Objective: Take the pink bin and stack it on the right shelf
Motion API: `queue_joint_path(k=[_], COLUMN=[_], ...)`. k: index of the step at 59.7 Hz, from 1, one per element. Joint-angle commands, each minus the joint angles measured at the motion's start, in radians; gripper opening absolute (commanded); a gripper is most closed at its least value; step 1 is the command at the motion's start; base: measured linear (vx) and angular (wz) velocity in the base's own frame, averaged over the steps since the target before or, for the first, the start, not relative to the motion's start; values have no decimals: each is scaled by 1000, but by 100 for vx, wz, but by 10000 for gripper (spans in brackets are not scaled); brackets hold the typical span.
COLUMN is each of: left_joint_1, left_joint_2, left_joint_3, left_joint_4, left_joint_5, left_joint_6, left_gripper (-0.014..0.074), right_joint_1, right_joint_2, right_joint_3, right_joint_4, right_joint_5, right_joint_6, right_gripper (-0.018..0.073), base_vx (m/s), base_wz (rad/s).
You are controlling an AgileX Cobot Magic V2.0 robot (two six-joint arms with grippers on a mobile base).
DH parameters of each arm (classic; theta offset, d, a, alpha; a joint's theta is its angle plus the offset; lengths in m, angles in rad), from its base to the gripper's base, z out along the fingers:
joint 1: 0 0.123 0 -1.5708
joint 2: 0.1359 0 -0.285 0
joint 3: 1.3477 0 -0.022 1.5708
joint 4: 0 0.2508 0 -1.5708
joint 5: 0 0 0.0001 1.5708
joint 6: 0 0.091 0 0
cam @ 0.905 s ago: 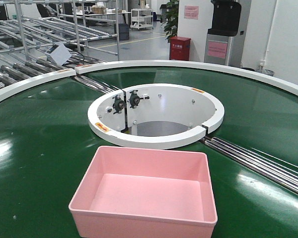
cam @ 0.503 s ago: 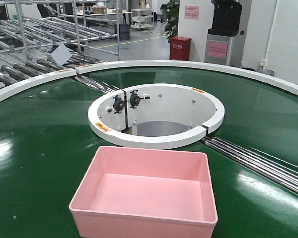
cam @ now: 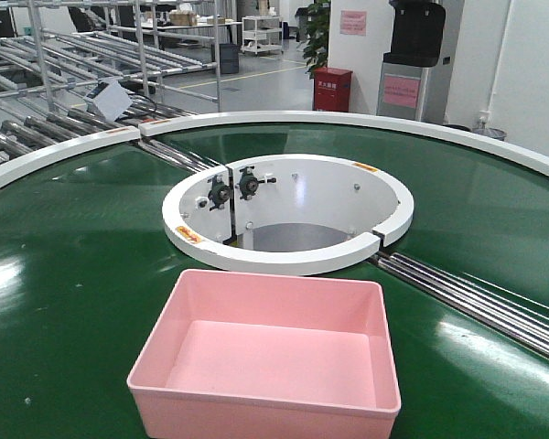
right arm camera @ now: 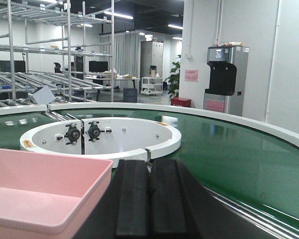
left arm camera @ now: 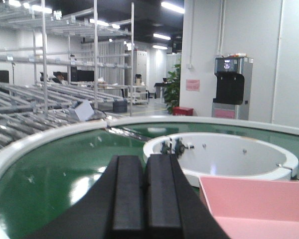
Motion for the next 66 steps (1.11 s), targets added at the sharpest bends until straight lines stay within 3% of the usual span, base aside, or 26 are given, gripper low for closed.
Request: queue_joint_path(k=[1, 10, 19, 23, 28, 36, 40, 44, 49, 54, 59, 66], left_joint_1=[-1, -1, -1, -1, -1, -5, -31, -89, -178, -245, -282, -289], left_joint_2=[94, 264, 353, 405, 487, 610, 662, 726, 831, 952, 1082, 1276], left_joint_3=[-170, -332, -342, -343, -351, -398, -431, -466, -511, -561, -625, -757], left_joint_4=[4, -24, -76, -84, -103, -168, -193, -213, -209, -206, -192, -172], left_joint_5=[159, 460, 538, 591, 636, 664, 659, 657, 655, 633, 596, 608], left_joint_6=[50, 80, 75, 91, 119, 267, 296, 331, 357, 369, 366, 314], left_gripper=[-6, -6, 2, 64, 204, 481, 589, 659, 689, 683, 675, 651], right_joint_1=[0, 0, 0, 0, 0, 2, 10, 41, 96, 148, 173, 174], right_joint_2=[107, 326, 473, 539, 625, 733, 780, 838, 919, 1012, 1121, 1274], right_joint_3=[-179, -359, -379, -383, -387, -418, -447, -488, -555, -628, -713, -856], right_joint_4=[-12, 10, 30, 32, 44, 142, 185, 183, 144, 98, 77, 78], right_joint_5=[174, 522, 562, 584, 597, 612, 615, 638, 672, 692, 709, 759], right_joint_6=[-16, -12, -16, -46, -81, -185, -236, -260, -269, -265, -223, -177], right_gripper=[-9, -9, -6, 29, 130, 411, 554, 640, 699, 698, 680, 645], base_vx=[0, 0, 0, 0, 0, 0, 0, 0, 0, 0, 0, 0], base_wz=[0, 0, 0, 0, 0, 0, 0, 0, 0, 0, 0, 0])
